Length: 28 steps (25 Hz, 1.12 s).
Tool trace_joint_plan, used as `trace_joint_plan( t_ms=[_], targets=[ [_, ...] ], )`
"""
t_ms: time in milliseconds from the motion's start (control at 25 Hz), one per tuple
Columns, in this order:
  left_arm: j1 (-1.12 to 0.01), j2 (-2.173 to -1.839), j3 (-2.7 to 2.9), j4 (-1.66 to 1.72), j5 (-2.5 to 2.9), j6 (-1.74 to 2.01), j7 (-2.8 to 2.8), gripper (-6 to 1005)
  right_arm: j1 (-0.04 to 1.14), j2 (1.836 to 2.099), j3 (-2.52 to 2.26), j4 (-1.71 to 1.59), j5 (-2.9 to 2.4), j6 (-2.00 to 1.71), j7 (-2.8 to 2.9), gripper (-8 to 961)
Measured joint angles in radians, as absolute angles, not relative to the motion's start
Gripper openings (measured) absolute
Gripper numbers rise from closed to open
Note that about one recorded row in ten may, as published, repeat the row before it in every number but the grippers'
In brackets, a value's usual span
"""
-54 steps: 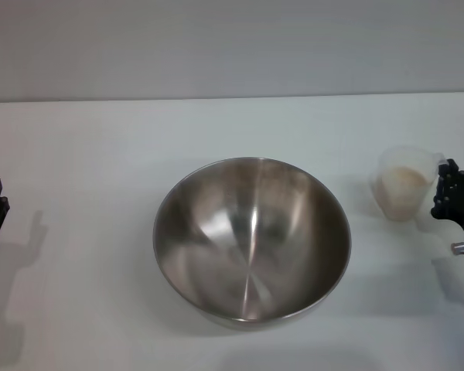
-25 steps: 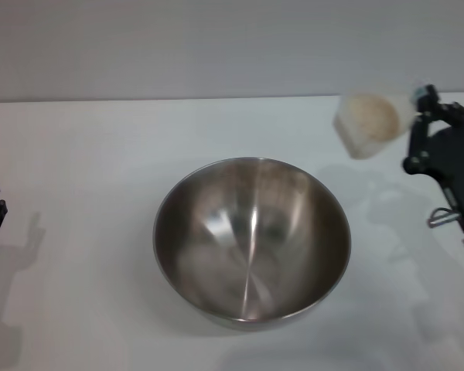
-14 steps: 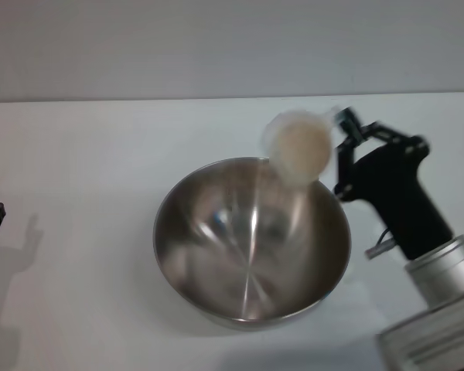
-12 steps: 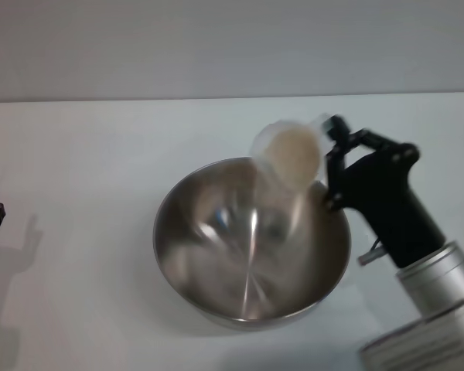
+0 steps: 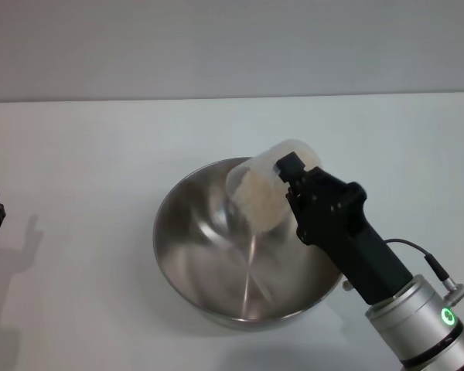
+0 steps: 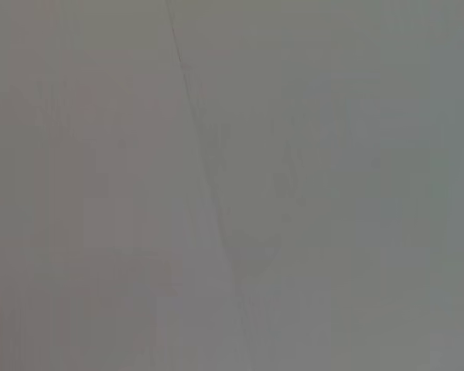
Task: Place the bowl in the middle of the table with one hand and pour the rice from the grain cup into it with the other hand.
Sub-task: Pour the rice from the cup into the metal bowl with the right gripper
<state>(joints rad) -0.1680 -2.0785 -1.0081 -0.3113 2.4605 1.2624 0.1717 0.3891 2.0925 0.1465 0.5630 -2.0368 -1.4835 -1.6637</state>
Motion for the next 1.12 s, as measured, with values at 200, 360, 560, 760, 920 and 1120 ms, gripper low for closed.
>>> trace_joint_plan(
  t_ms=[200, 360, 560, 760, 920, 1120],
  targets=[
    [-0.167, -2.079, -1.008, -0.311, 2.461, 1.262, 0.172, 754, 0.384, 2.092, 0.145, 0.561, -2.037, -1.475, -1.861, 10],
    [-0.169, -2.079, -1.007, -0.311, 2.461, 1.255, 0.172, 753, 0.382, 2.092, 0.144, 0.561, -2.036, -1.465, -2.014, 10],
    [-0.173, -2.078, -1.0, -0.311, 2.461, 1.245, 0.172, 753, 0.383, 2.092, 0.143, 0.563, -2.037, -1.444, -2.157, 11],
    [-0.173, -2.079, -0.999, -0.312, 2.461, 1.244, 0.172, 753, 0.386, 2.092, 0.135, 0.567, -2.037, -1.428, -2.285, 11],
    [-0.173, -2.078, -0.999, -0.313, 2.461, 1.244, 0.172, 753, 0.391, 2.092, 0.128, 0.568, -2.037, -1.402, -2.374, 11],
    [-0.173, -2.078, -0.999, -0.314, 2.461, 1.244, 0.172, 754, 0.394, 2.092, 0.11, 0.571, -2.039, -1.382, -2.432, 11]
  ],
)
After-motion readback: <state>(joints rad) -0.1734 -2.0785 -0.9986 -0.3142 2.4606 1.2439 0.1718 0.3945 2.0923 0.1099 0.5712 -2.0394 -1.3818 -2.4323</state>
